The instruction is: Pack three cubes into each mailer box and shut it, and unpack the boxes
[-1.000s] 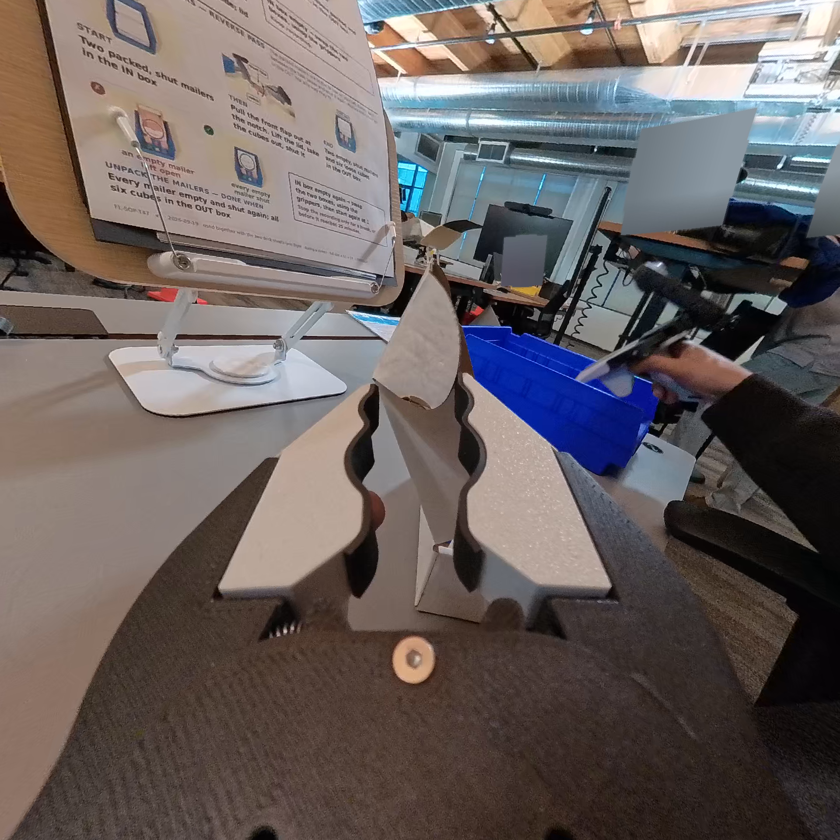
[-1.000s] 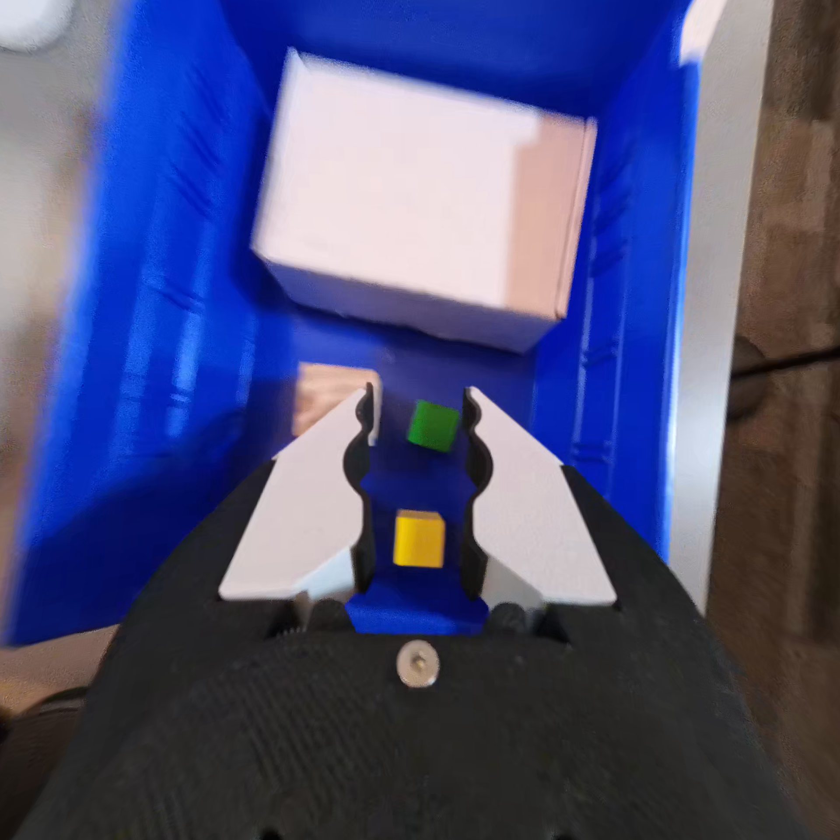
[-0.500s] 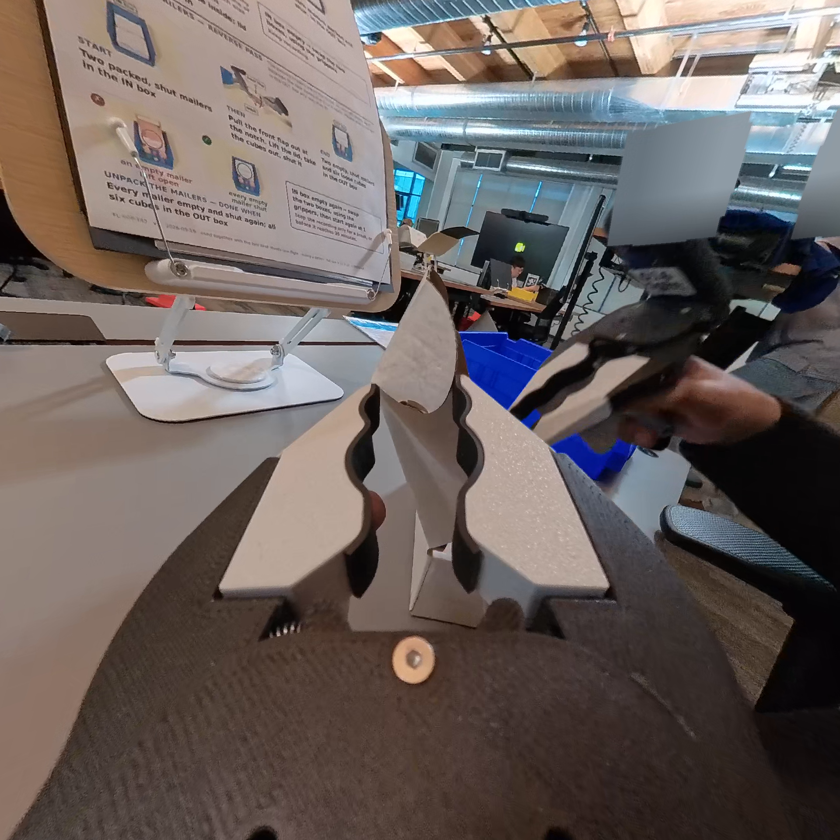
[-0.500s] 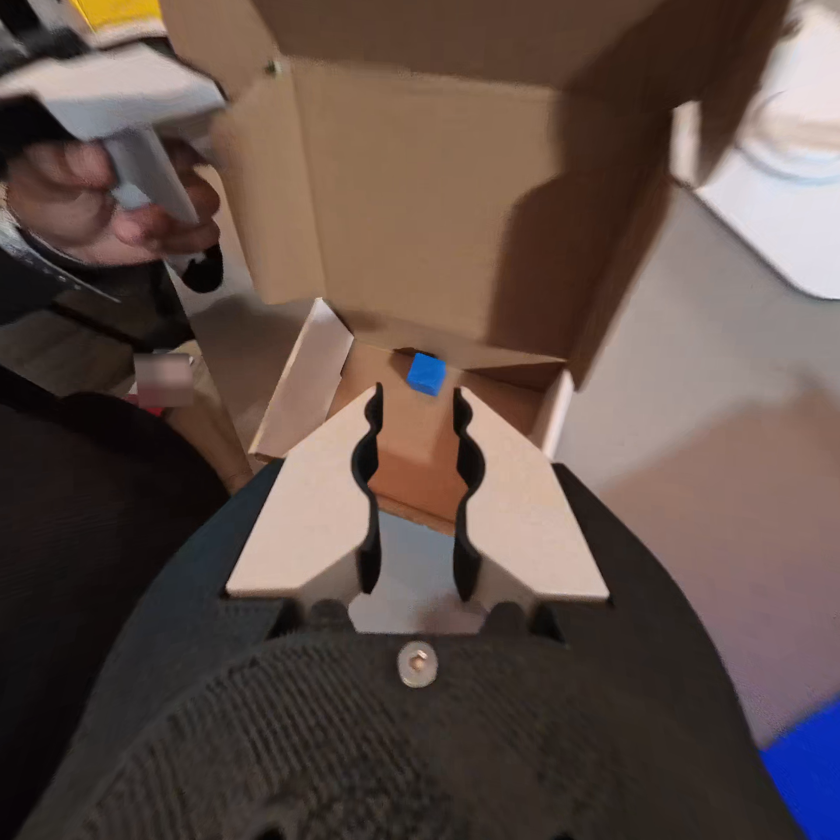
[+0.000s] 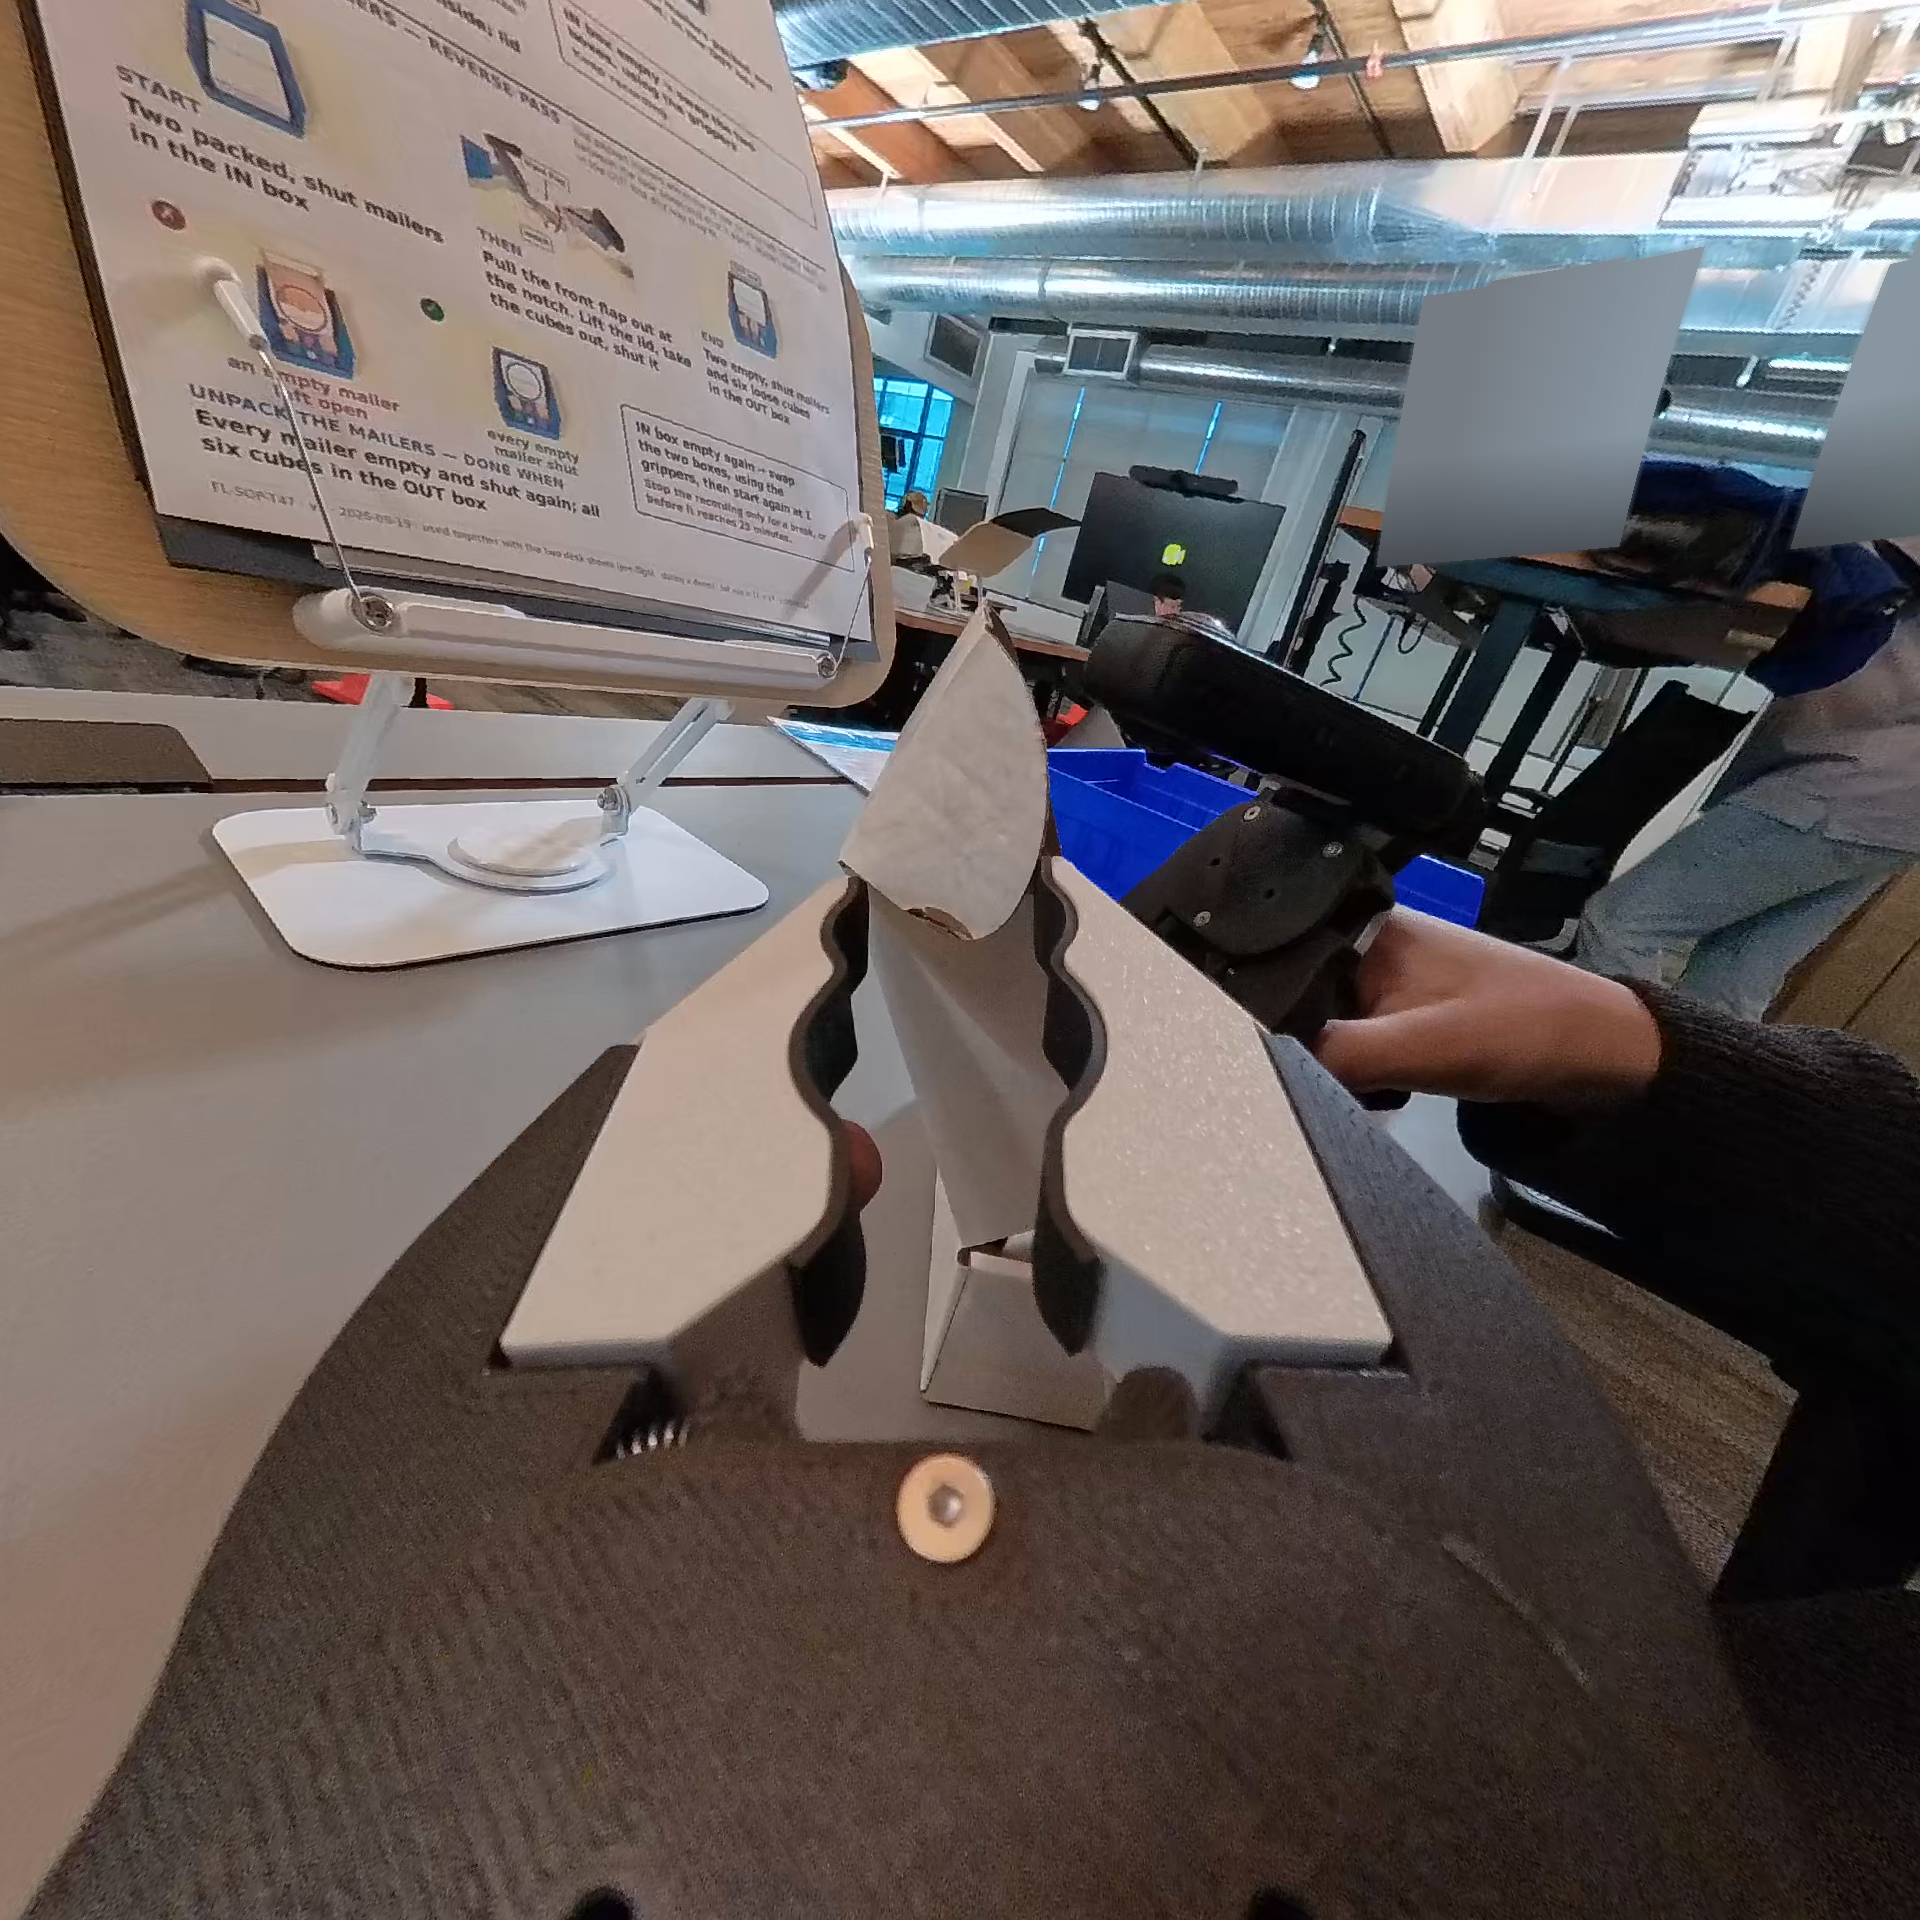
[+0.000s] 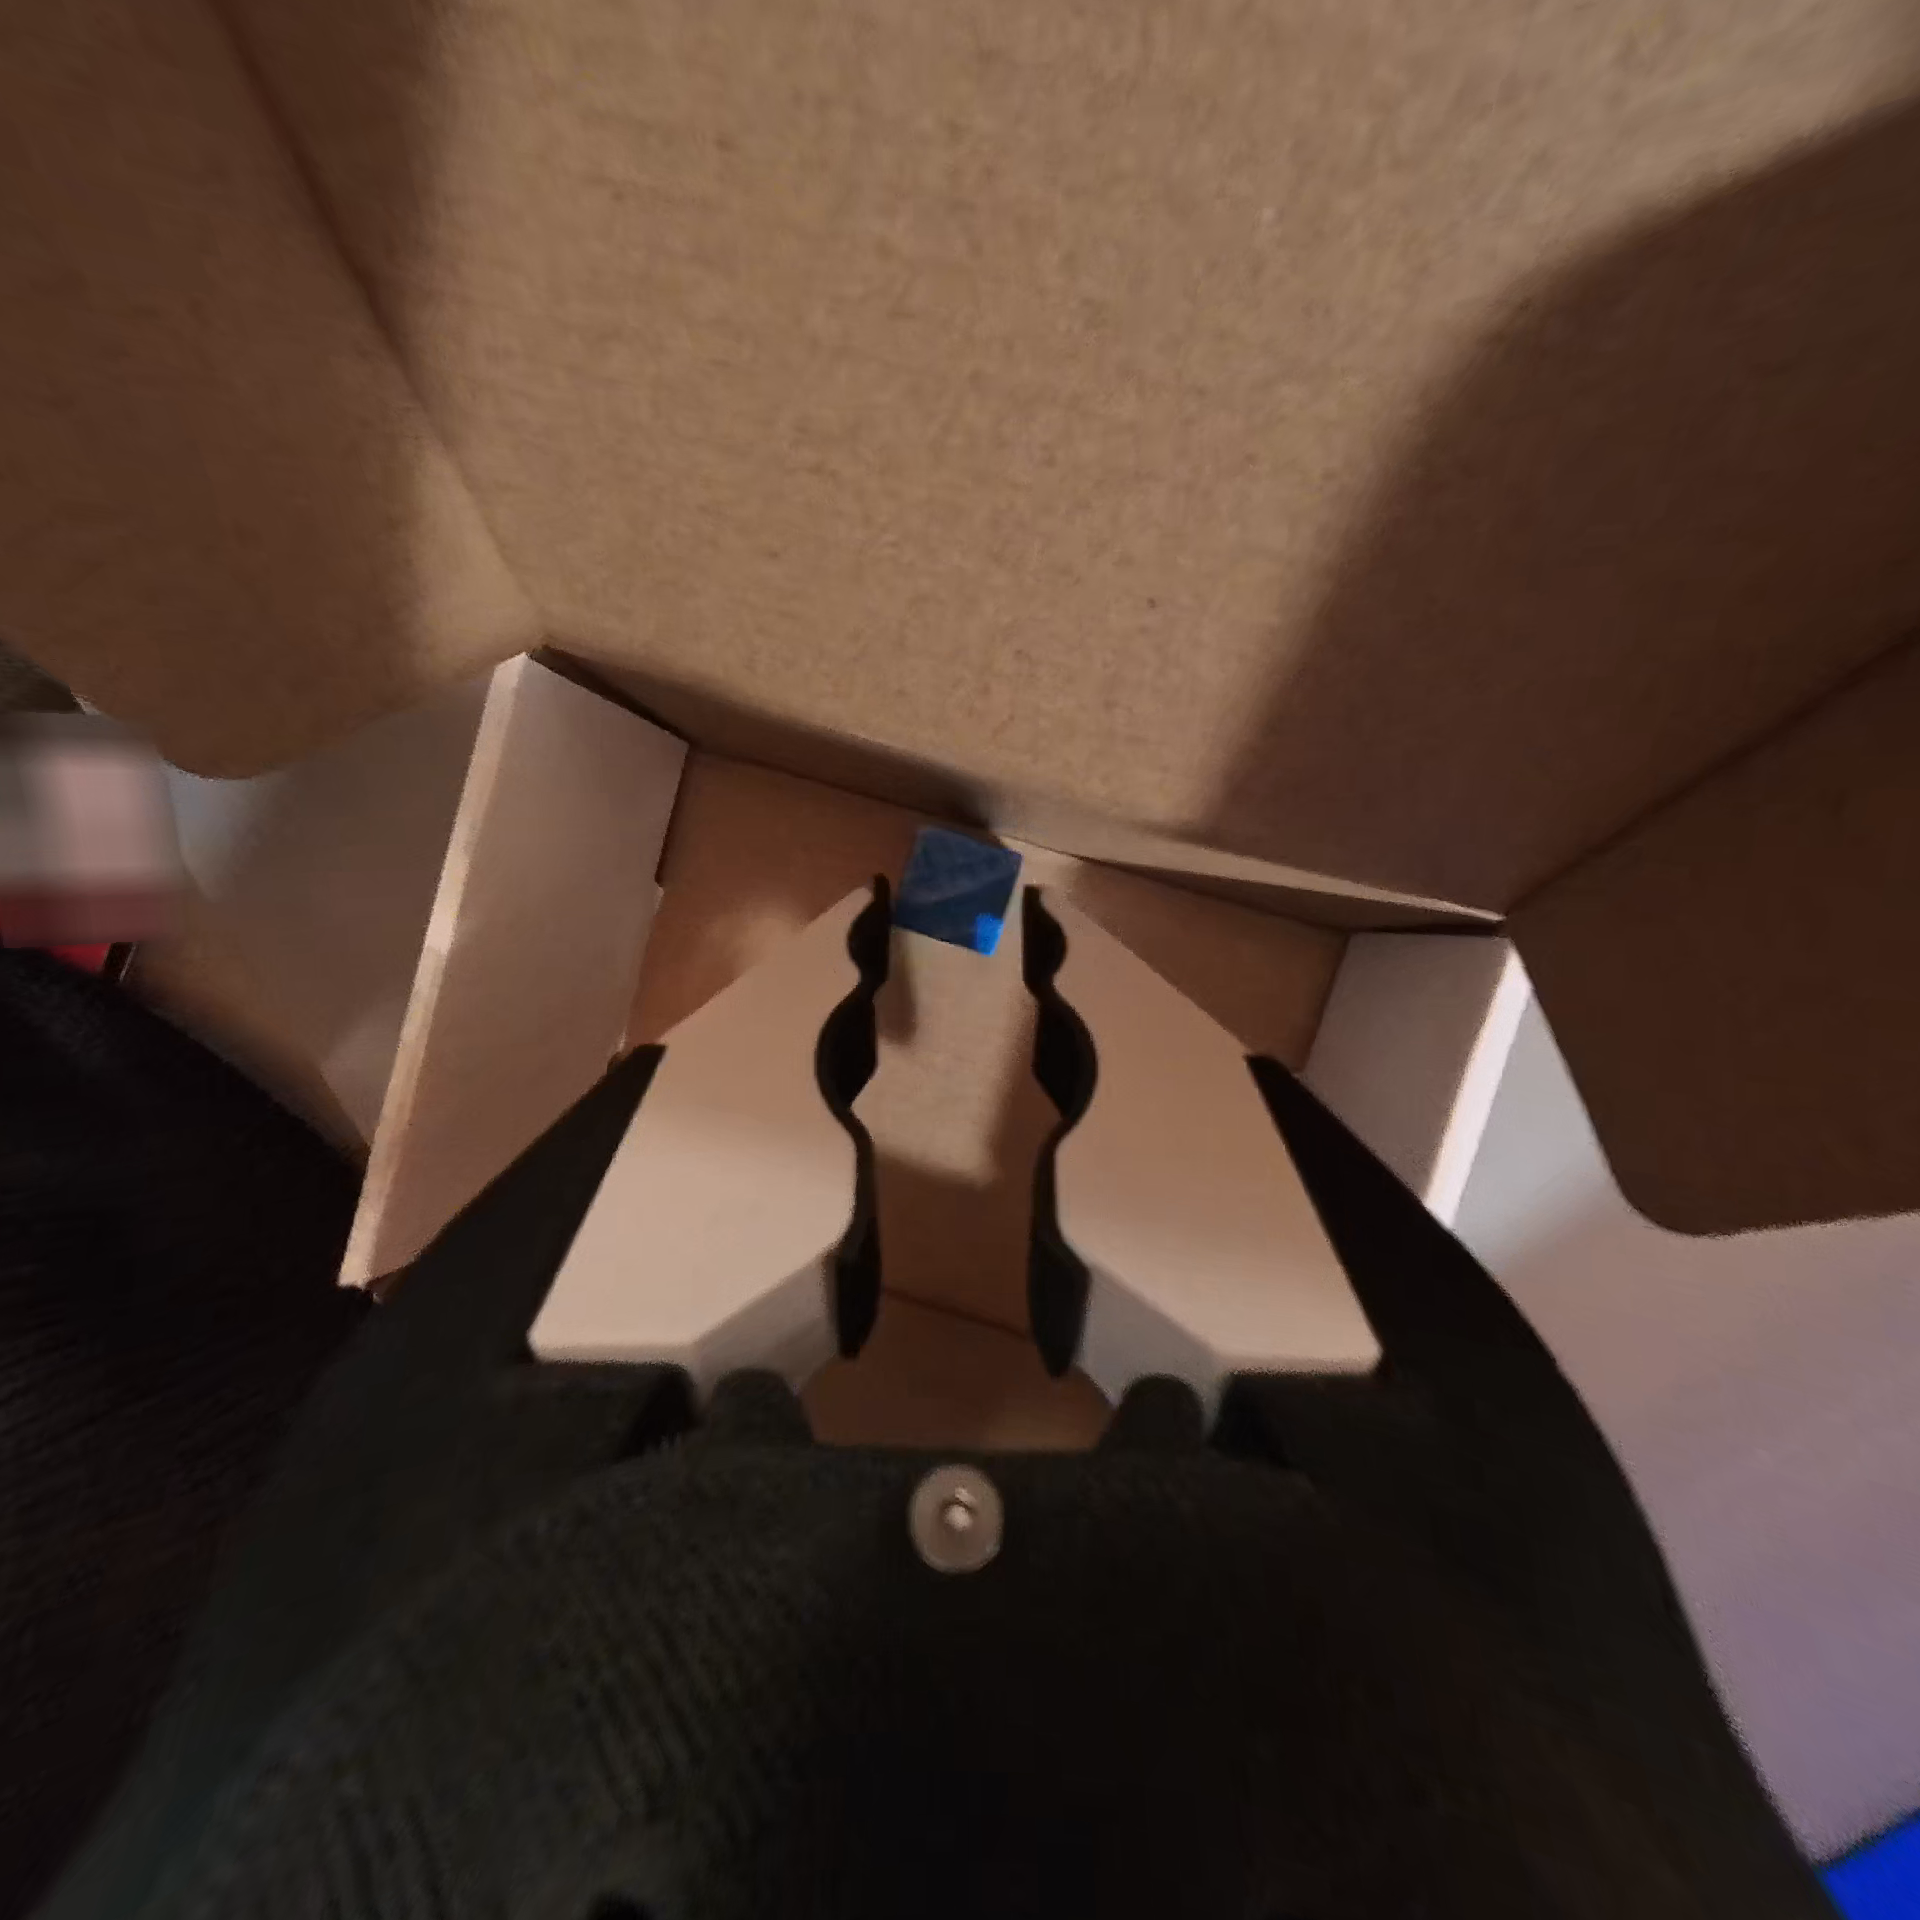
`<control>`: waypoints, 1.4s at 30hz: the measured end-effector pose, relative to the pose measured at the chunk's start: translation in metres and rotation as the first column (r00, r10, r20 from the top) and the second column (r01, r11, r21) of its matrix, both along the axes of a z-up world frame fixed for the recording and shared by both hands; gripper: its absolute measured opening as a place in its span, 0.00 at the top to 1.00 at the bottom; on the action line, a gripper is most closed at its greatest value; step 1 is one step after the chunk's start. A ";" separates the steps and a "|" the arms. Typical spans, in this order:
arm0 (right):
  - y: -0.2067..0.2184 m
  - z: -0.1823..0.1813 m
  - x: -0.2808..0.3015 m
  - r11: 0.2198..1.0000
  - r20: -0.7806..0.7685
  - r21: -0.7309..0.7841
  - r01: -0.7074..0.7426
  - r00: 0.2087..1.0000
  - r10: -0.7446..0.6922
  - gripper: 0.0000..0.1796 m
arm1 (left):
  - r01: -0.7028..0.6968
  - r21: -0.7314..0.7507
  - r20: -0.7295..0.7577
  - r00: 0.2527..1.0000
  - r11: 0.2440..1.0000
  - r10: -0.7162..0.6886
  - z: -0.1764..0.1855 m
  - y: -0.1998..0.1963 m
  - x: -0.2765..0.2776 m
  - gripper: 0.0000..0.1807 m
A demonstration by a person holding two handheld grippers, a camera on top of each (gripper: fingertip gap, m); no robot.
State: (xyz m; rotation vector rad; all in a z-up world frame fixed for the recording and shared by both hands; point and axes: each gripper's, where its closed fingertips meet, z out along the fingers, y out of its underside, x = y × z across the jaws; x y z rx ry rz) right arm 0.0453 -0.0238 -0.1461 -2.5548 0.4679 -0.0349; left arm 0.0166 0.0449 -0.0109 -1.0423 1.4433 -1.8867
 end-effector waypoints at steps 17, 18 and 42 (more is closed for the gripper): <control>-0.088 0.131 0.054 0.959 0.256 0.220 0.181 0.938 -0.236 0.89 | -0.005 -0.007 -0.005 1.000 1.000 0.005 -0.002 0.002 0.001 0.83; -0.107 0.151 0.064 0.942 0.298 0.250 0.224 0.908 -0.295 0.89 | -0.005 -0.008 -0.006 1.000 1.000 0.005 -0.002 0.003 0.002 0.83; -0.405 0.014 0.142 0.579 0.273 -0.200 0.790 0.612 -0.742 0.89 | -0.009 0.013 0.015 1.000 1.000 0.009 -0.001 -0.002 0.000 0.83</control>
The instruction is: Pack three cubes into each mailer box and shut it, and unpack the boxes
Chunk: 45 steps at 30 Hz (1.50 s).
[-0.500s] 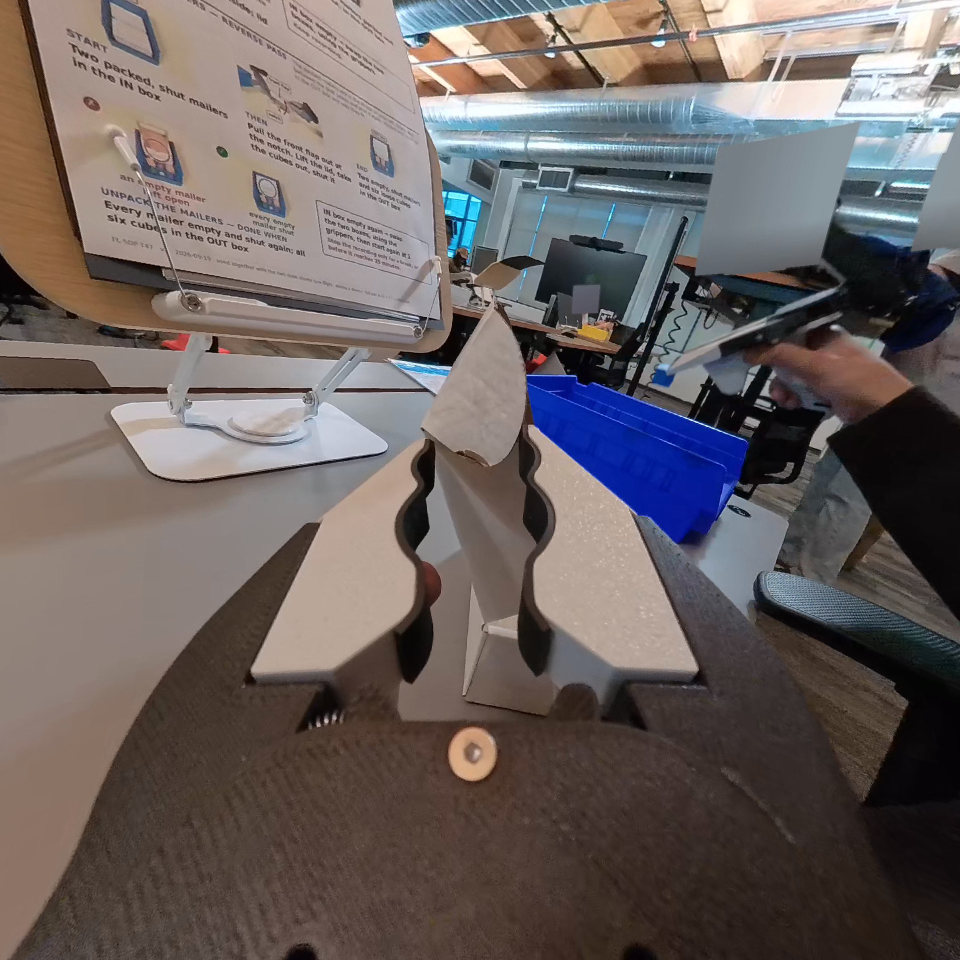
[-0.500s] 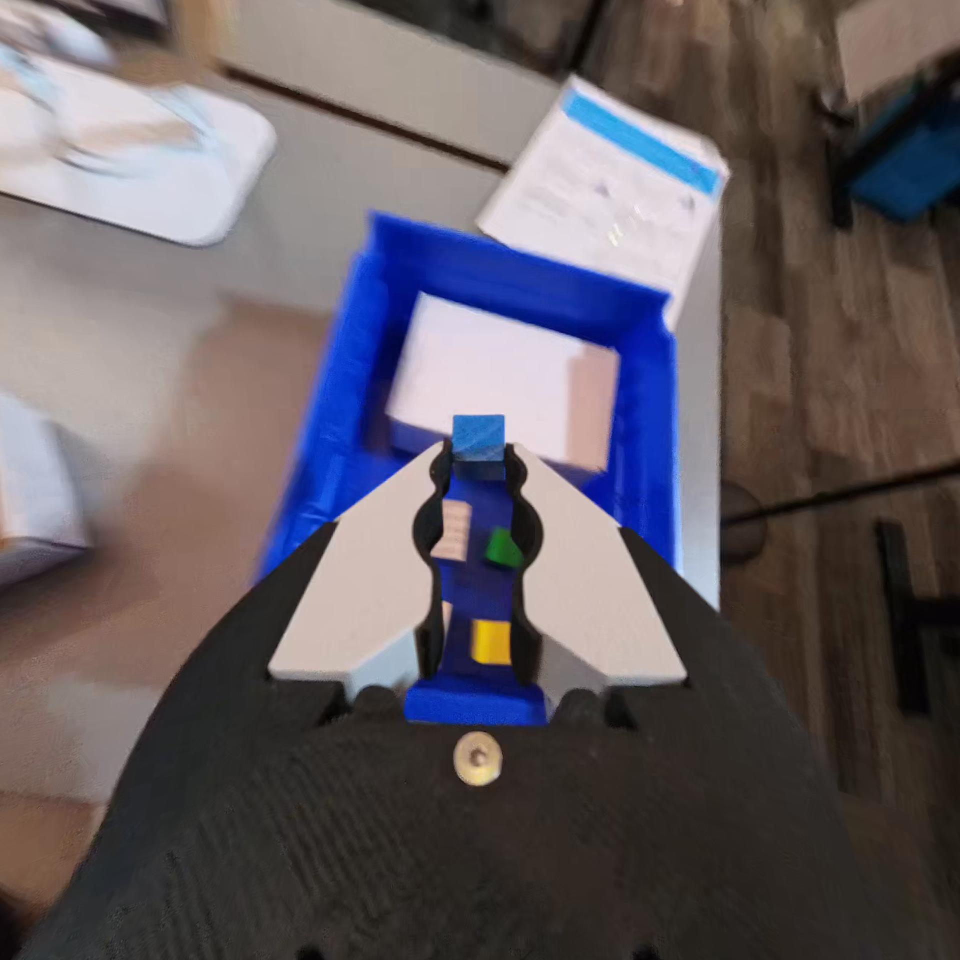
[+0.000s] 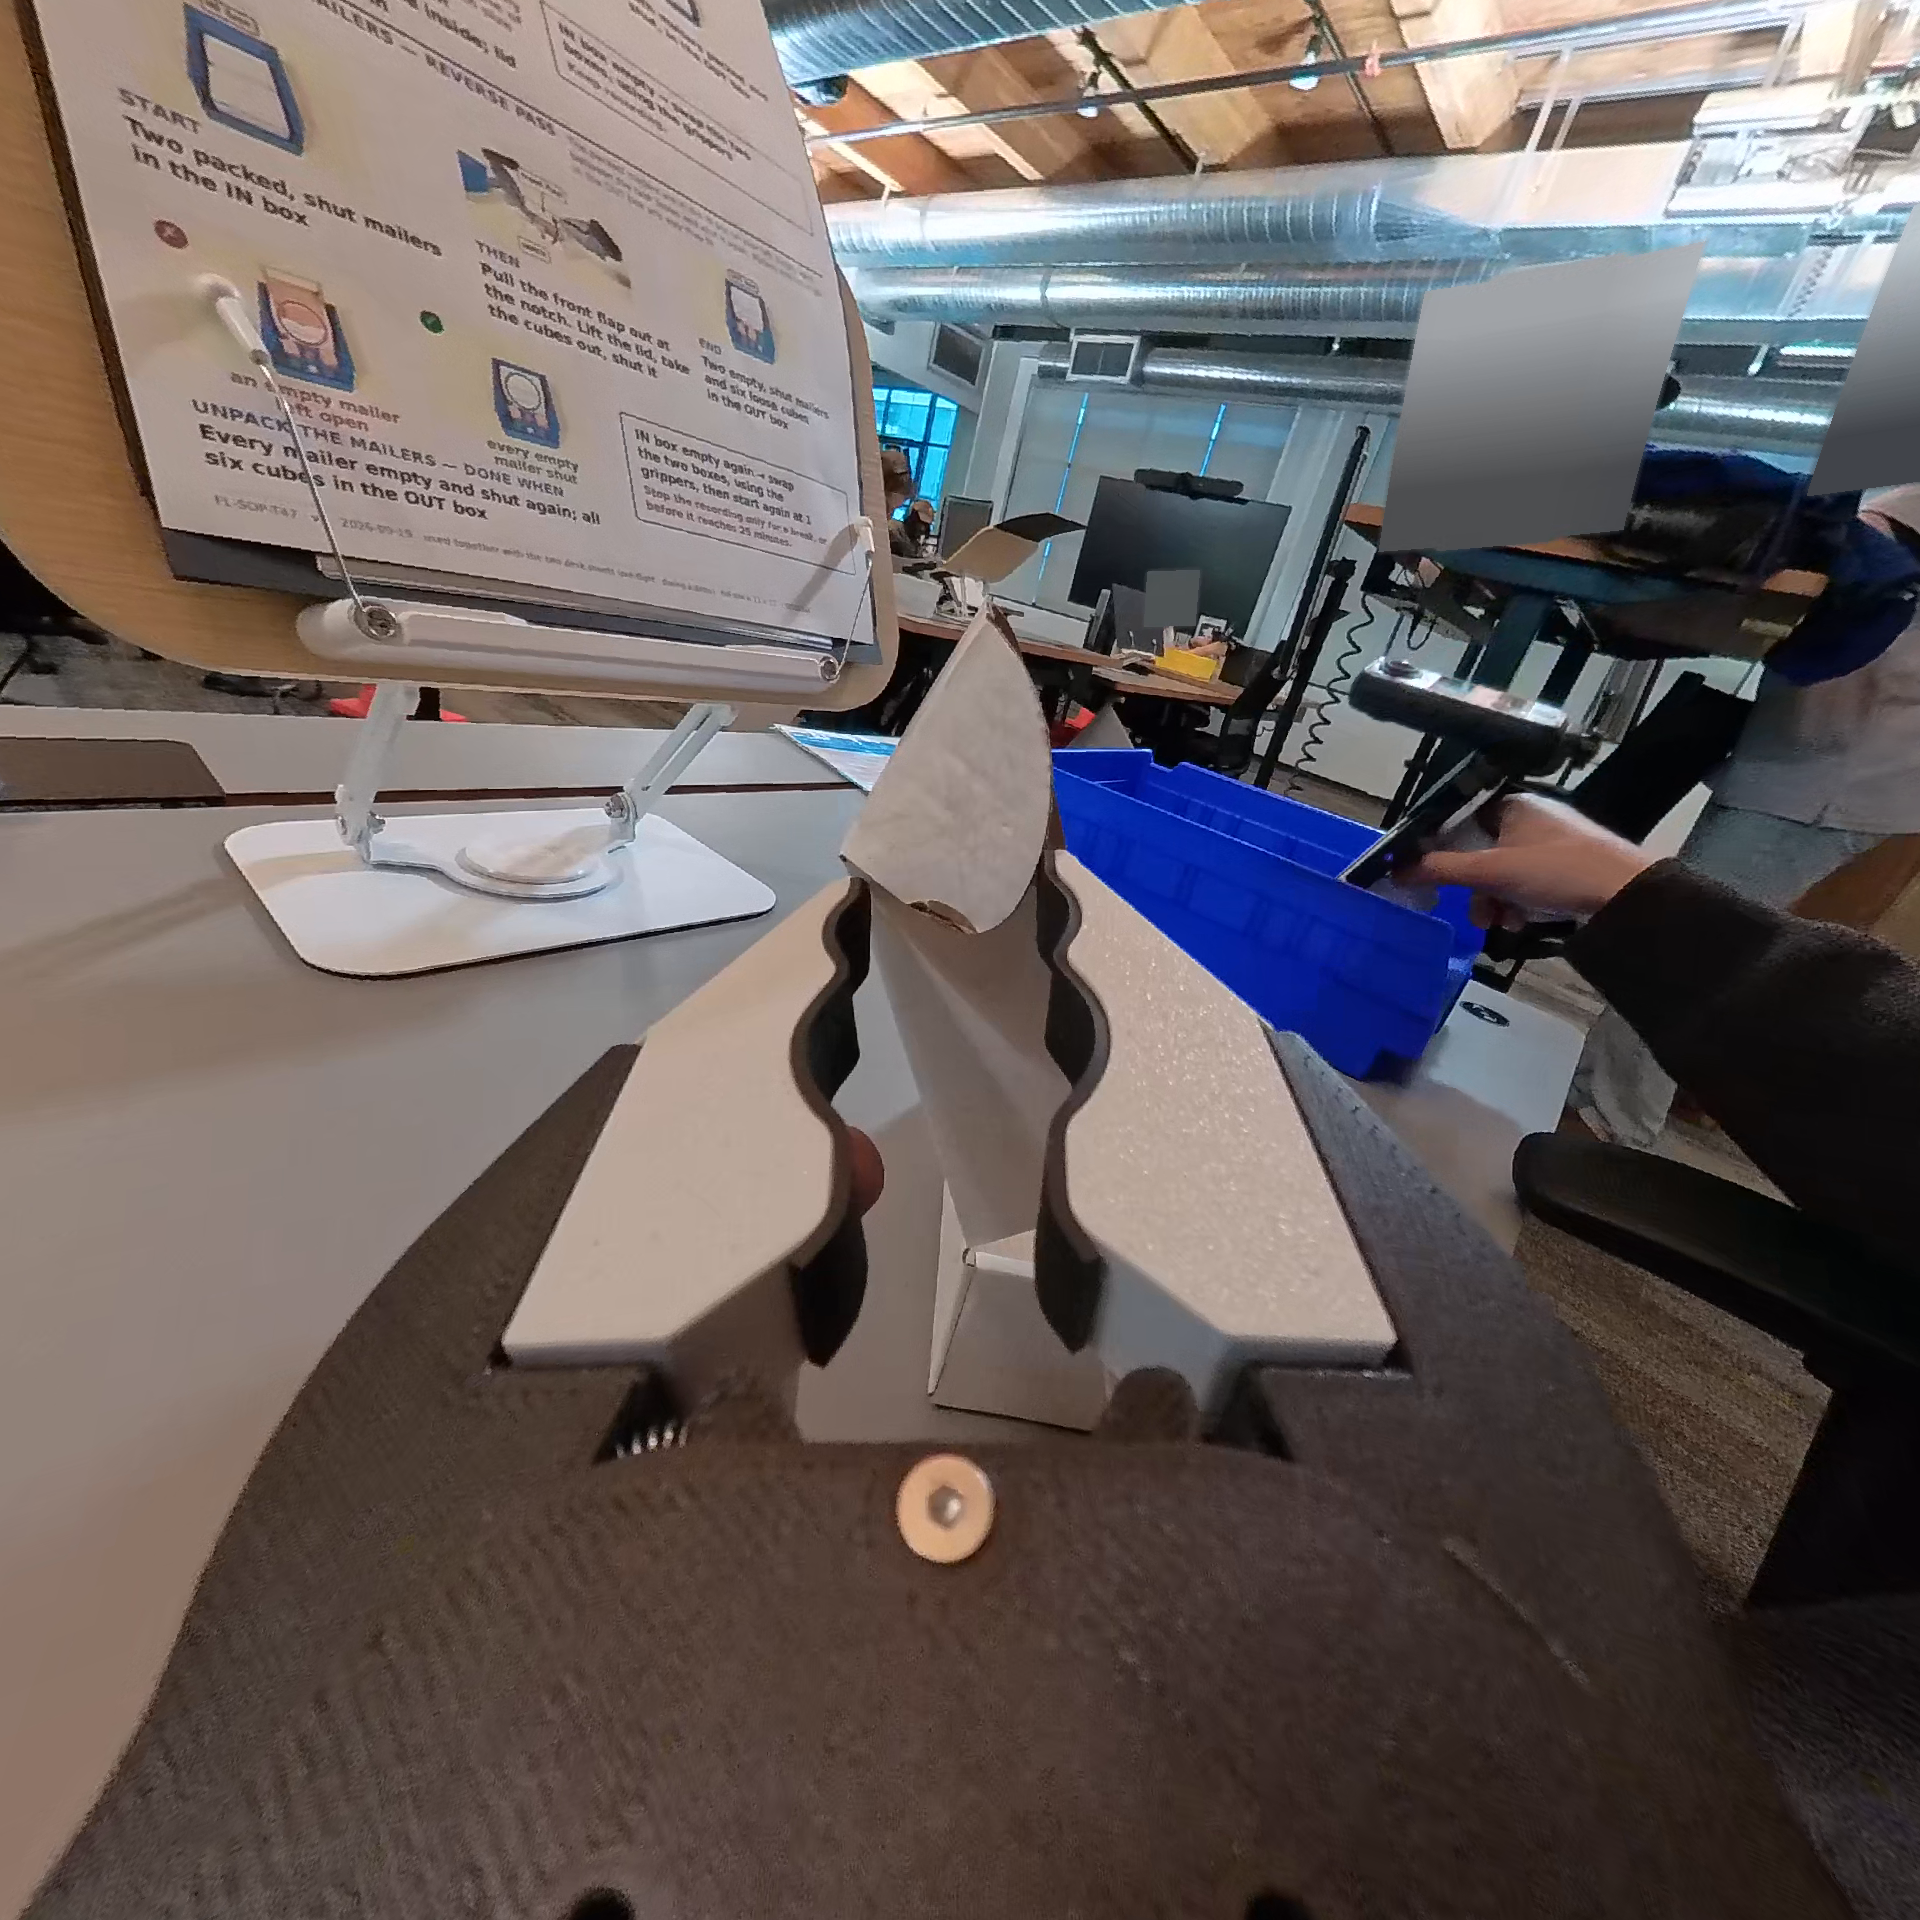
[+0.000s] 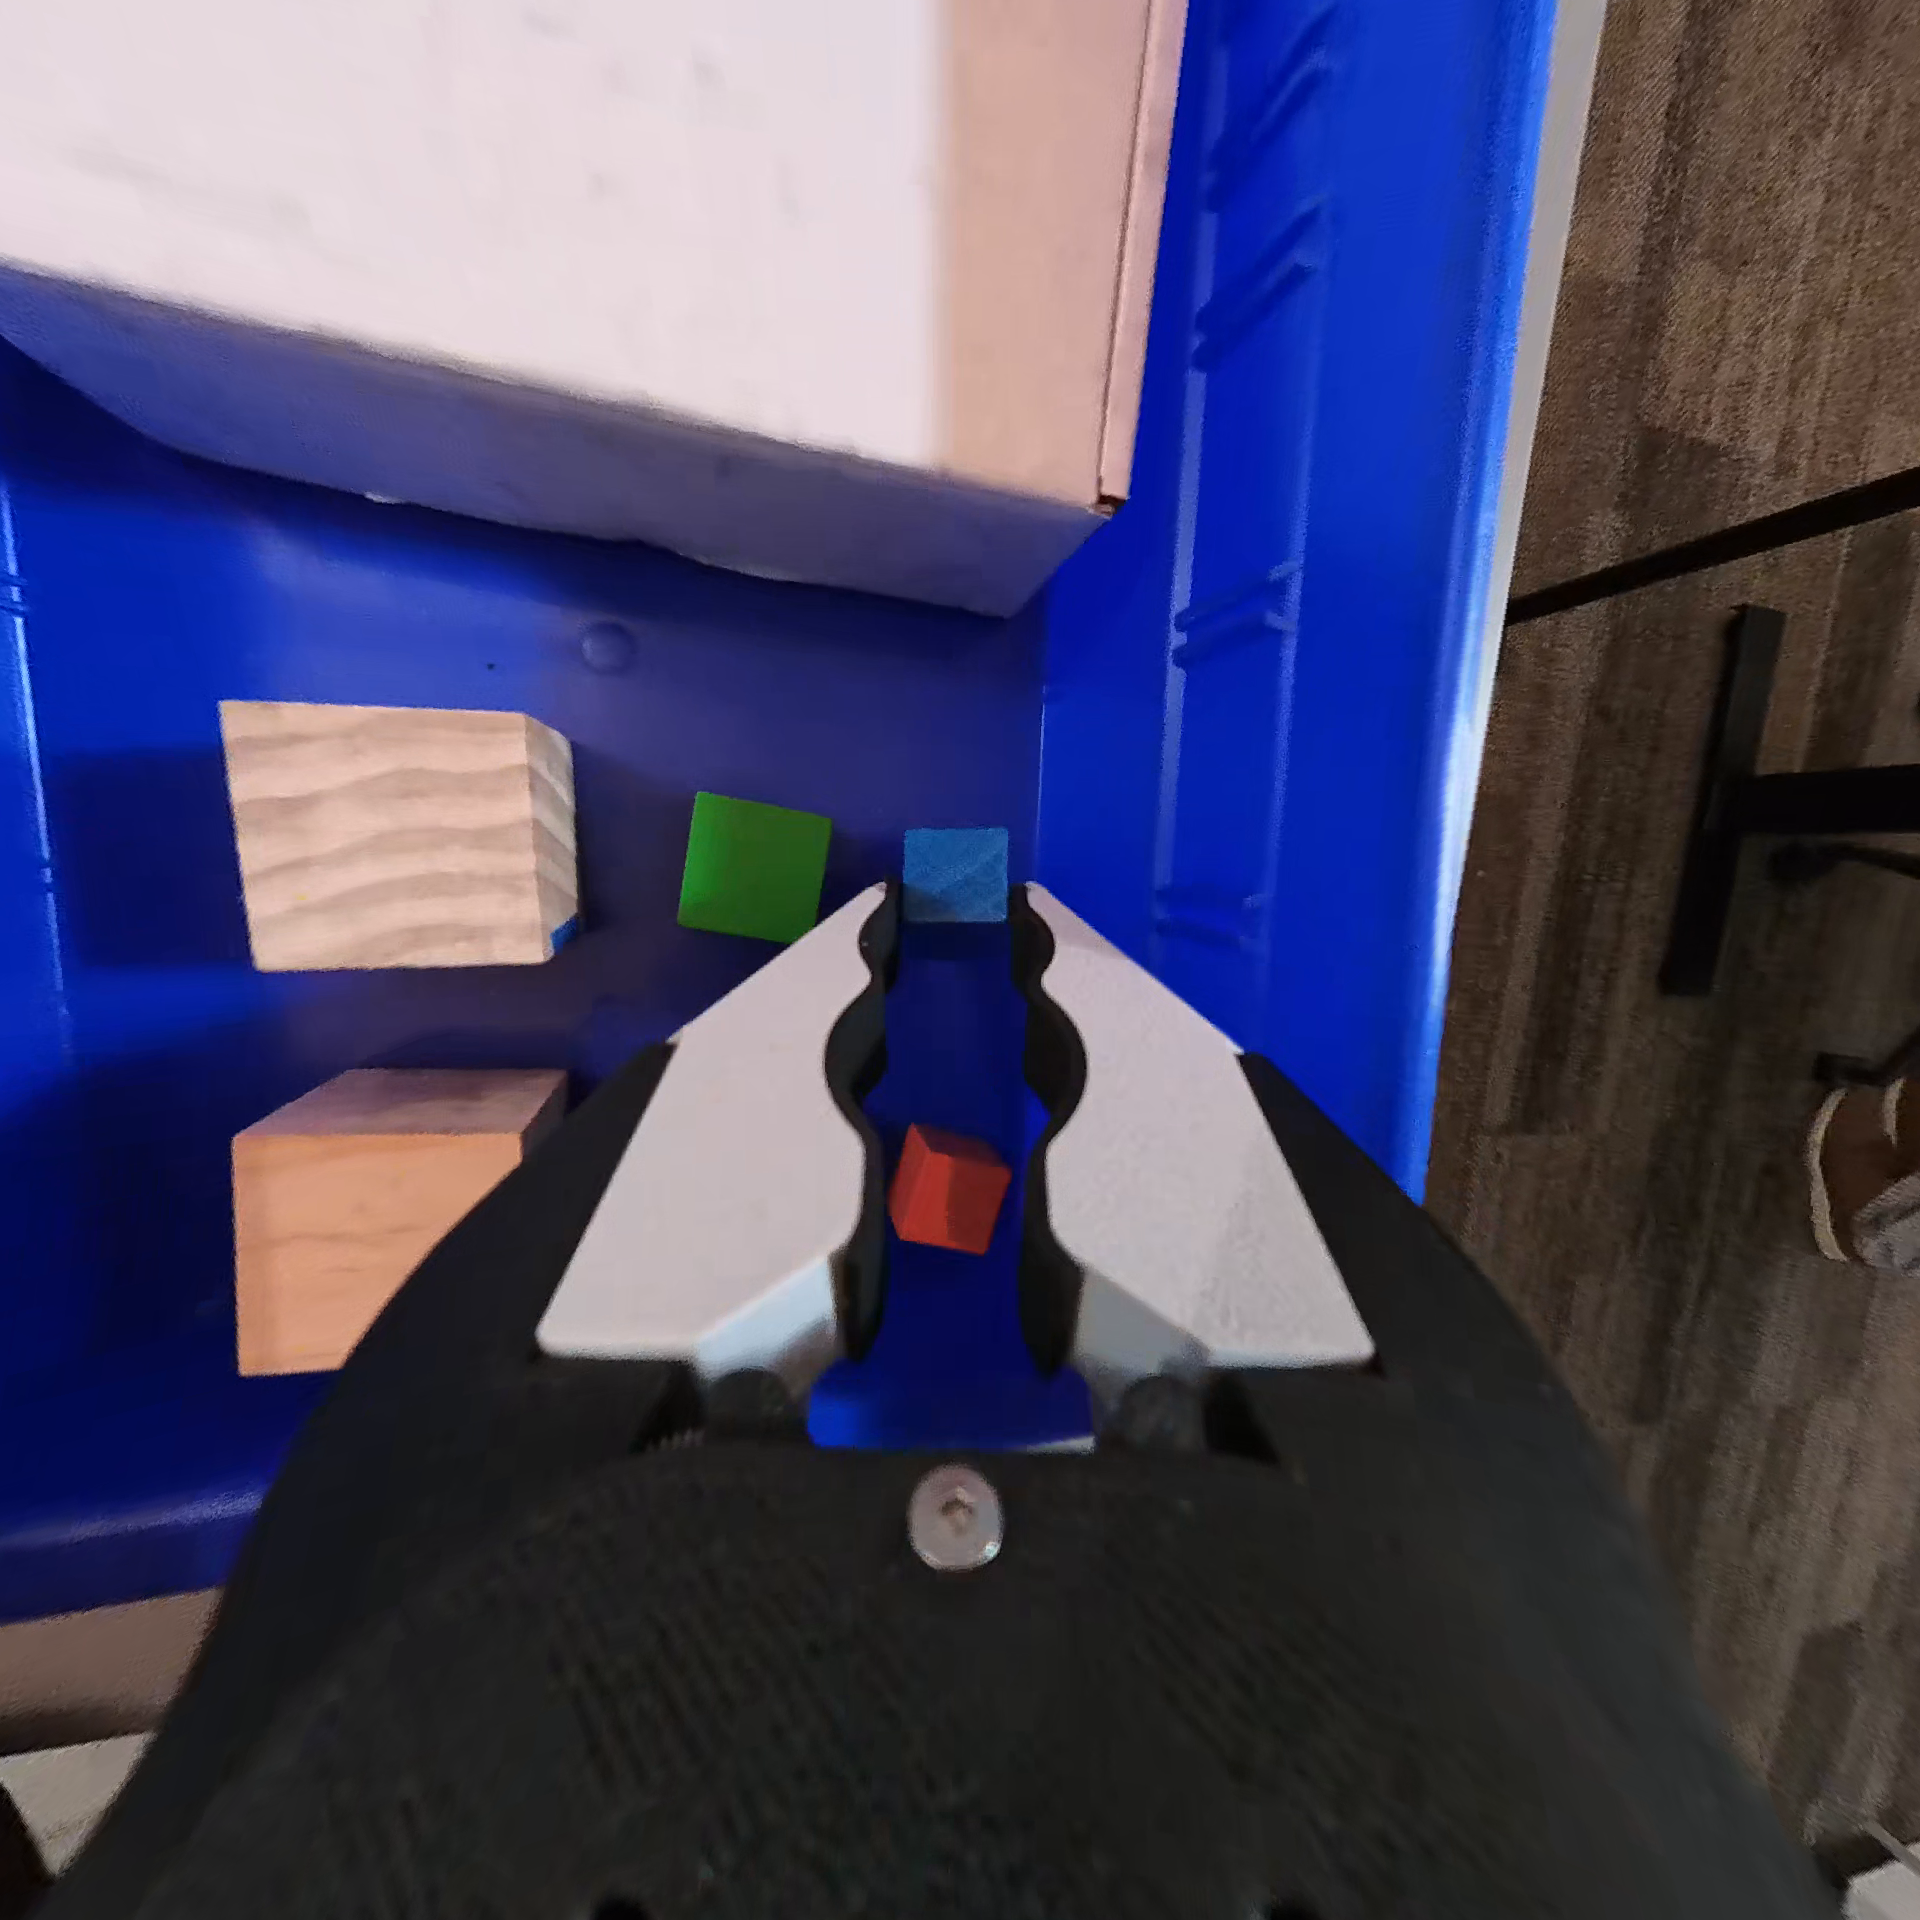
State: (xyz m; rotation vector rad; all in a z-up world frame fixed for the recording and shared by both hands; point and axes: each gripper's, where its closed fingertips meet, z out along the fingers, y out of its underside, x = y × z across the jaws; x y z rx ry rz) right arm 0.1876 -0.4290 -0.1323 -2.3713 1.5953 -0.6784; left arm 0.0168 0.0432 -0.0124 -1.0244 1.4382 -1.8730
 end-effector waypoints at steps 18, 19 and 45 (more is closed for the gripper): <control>0.181 0.136 -0.028 0.789 0.462 0.357 -0.500 0.829 0.316 0.91 | -0.044 0.020 0.026 0.999 0.999 0.043 0.002 0.005 0.000 0.83; 0.208 0.135 -0.039 0.732 0.483 0.389 -0.559 0.801 0.355 0.93 | -0.056 0.010 0.026 0.998 0.998 0.056 0.004 0.007 -0.001 0.83; 0.327 0.008 -0.093 0.613 0.272 0.490 -0.620 0.777 0.568 0.96 | -0.131 -0.066 -0.259 0.960 0.989 0.110 -0.049 0.005 -0.029 0.81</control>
